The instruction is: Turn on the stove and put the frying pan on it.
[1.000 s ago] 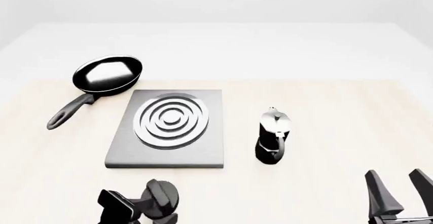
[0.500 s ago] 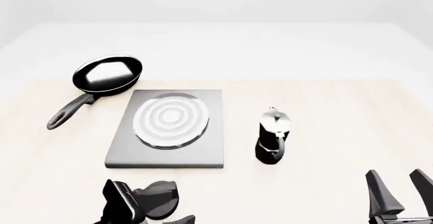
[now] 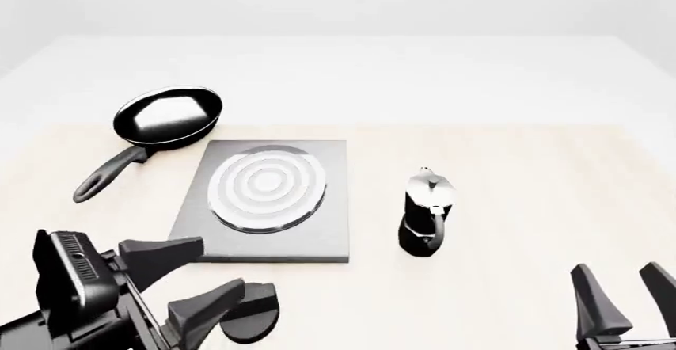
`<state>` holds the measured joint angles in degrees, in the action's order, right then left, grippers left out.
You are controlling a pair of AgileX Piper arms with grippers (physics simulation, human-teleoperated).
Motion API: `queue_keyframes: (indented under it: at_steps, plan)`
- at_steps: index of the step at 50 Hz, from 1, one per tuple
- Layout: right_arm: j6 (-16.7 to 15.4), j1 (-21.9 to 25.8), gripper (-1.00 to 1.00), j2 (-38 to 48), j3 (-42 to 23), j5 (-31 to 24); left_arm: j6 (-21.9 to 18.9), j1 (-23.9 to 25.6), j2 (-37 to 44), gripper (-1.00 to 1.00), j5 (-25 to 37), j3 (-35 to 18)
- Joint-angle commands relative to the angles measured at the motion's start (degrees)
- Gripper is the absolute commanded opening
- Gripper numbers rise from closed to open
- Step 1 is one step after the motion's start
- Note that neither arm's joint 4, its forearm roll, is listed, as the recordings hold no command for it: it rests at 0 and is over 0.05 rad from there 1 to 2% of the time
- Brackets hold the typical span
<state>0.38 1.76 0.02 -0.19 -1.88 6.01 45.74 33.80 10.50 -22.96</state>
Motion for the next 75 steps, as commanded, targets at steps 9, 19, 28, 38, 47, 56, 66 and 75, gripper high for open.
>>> queue_keyframes:
  at_steps: [9, 19, 28, 38, 47, 56, 66, 75]
  plan:
    - [-0.3, 0.9, 1.0, 0.0, -0.7, -0.1, -5.2, -16.9, -7.8, 1.0, 14.6, -8.7]
    - [-0.6, 1.4, 1.0, 0.0, -0.8, -0.3, -7.2, -25.1, -3.9, 1.0, 13.4, -10.3]
    - [-0.7, 2.0, 1.0, 0.0, -0.9, -0.4, -10.4, -32.9, 3.3, 1.0, 9.9, -11.5]
    - [-0.8, 2.1, 1.0, 0.0, -0.6, -0.4, -13.7, -40.4, 10.4, 1.0, 6.8, -13.7]
    - [-0.9, 2.0, 1.0, 0.0, -0.9, -0.7, -15.3, -45.8, 16.8, 1.0, 4.3, -16.4]
    - [-1.1, 2.1, 1.0, 0.0, -0.7, -0.7, -17.9, -51.2, 26.2, 1.0, 0.9, -18.8]
    - [-1.4, 2.2, 1.0, 0.1, -0.8, -0.8, -20.8, -54.9, 34.4, 1.0, -0.7, -22.1]
    - [-1.6, 2.1, 1.0, 0.6, -0.4, -0.3, -23.4, -58.2, 41.2, 1.0, -1.7, -26.0]
